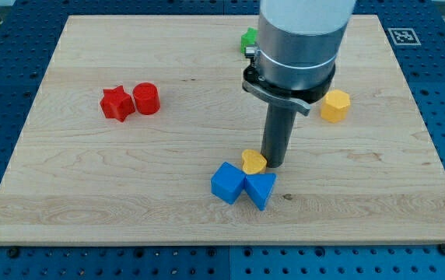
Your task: Move the yellow hexagon towards the center
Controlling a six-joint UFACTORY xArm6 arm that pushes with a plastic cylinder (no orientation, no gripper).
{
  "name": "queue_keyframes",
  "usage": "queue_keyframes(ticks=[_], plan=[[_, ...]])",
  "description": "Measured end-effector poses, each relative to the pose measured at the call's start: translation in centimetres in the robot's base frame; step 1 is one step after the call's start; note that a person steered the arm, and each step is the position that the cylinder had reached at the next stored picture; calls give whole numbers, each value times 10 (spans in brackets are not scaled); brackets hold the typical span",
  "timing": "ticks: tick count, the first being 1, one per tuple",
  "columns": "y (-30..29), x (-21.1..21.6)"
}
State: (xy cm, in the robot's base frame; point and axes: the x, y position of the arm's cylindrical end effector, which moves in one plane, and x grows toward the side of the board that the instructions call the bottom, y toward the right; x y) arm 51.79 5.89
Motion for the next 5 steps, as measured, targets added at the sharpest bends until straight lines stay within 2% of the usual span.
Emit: queue_keyframes(ticks=[1, 2, 3, 4, 5], plan=[[22, -16], [33, -52], [33, -64], [33, -62], [59, -38]])
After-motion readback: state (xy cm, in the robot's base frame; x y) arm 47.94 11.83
